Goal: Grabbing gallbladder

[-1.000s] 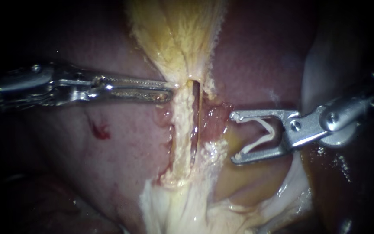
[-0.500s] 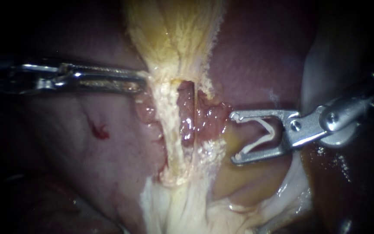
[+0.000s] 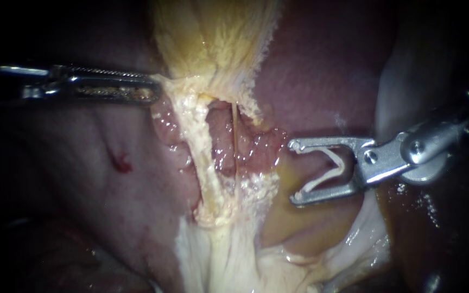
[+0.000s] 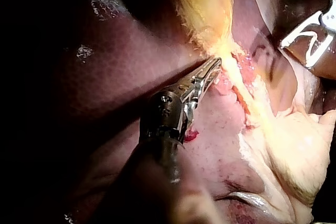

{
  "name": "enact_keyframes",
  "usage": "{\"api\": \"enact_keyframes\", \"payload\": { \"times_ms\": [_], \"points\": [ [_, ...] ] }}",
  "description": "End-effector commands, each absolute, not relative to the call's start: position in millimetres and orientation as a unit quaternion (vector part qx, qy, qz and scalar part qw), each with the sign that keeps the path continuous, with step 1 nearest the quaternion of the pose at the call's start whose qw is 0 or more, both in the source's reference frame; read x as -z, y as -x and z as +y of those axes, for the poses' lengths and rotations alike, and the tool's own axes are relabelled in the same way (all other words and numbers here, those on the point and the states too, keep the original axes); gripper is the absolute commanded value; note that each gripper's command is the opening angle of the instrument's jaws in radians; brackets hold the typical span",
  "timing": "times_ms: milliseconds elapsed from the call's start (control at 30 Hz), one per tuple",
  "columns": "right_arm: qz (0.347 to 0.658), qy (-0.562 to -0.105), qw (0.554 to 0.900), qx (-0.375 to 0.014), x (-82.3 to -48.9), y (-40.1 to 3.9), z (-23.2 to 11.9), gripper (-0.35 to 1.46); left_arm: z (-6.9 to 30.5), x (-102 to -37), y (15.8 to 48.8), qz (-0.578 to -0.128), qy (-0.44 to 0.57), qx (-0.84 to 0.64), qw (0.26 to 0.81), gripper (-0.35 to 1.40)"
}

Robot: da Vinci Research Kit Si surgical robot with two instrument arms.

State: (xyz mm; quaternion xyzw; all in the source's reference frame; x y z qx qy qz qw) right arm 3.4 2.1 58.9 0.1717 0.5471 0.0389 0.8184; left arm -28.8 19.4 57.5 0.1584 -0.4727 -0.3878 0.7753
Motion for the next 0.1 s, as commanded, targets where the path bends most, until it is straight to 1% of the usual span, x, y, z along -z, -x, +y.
{"api": "enact_keyframes", "payload": {
  "times_ms": [33,100],
  "points": [
    [0.547,-0.172,0.818,-0.039,-59.0,-3.4,2.1,0.50,19.4,-57.5,28.9,-0.472,-0.158,0.388,0.776,-0.35],
    [0.547,-0.172,0.818,-0.039,-59.0,-3.4,2.1,0.50,19.4,-57.5,28.9,-0.472,-0.157,0.389,0.775,-0.35]
  ]
}}
